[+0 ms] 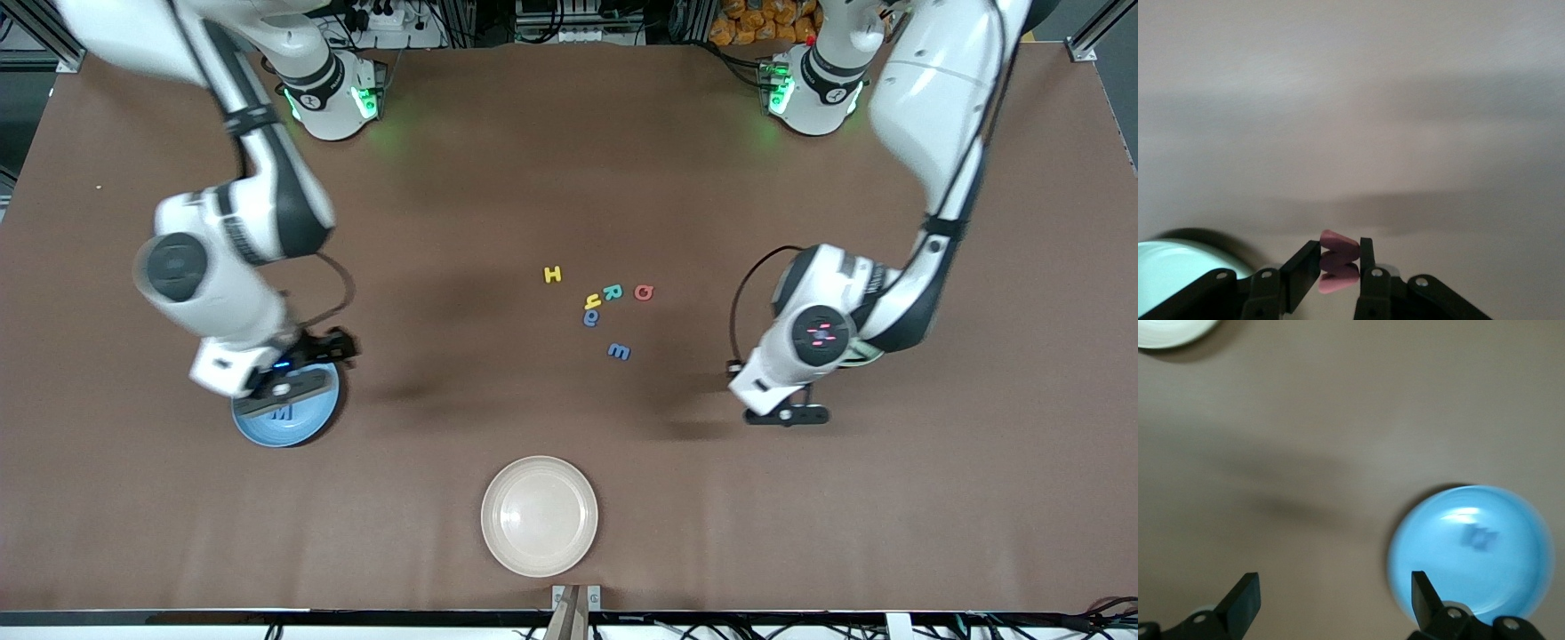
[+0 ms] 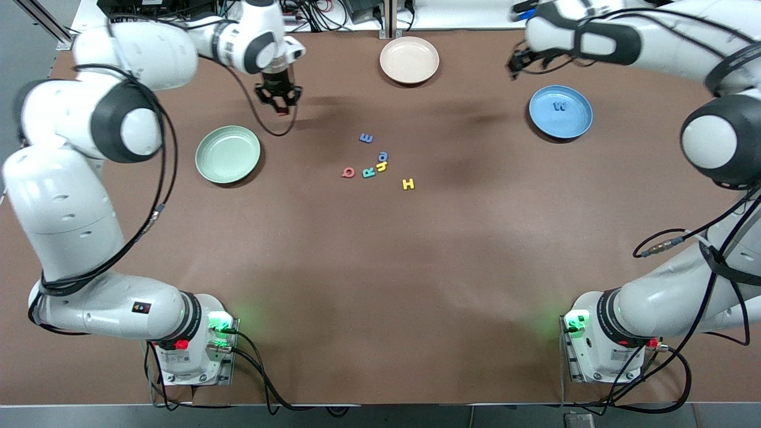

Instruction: Sort uppercase to blue plate, lowercase to green plate

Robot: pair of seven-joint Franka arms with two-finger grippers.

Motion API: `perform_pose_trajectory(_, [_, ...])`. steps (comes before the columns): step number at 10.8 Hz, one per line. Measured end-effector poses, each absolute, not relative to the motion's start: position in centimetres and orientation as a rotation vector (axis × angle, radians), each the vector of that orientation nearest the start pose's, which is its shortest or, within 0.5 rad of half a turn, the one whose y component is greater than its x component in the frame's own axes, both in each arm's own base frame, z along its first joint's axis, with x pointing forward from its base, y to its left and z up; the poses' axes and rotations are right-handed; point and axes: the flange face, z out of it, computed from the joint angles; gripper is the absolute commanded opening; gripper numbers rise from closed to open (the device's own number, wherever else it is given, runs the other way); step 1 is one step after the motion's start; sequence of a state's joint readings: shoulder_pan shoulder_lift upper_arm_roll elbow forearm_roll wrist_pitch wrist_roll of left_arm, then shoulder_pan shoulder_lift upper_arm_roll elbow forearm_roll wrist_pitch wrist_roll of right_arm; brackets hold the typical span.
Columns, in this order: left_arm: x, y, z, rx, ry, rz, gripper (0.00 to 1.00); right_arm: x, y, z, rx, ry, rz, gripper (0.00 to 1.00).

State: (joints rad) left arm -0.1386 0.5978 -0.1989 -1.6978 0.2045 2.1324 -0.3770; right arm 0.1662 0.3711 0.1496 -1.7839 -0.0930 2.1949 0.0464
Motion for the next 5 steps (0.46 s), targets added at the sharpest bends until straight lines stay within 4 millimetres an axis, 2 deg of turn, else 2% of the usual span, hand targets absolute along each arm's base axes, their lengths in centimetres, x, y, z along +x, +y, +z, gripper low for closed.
perform_pose_trajectory(2, [61.8,-14.4,25.0,-3.026,0.154,0.228,0.00,58.7,26.7,34.2,-3.104,-0.375,-0.028,1.00])
perform_pose_trajectory(3, [61.0,-12.4,25.2,-3.021,0.161,0.250,0.00,56.7,30.2,33.7,-3.100,-0.320,-0.003,1.00])
perform_pose_trajectory(5, [58.9,-10.5,24.9,-3.008,0.149,0.300,0.00,52.1,36.9,31.1,-3.104,-0.221,0.068,1.00])
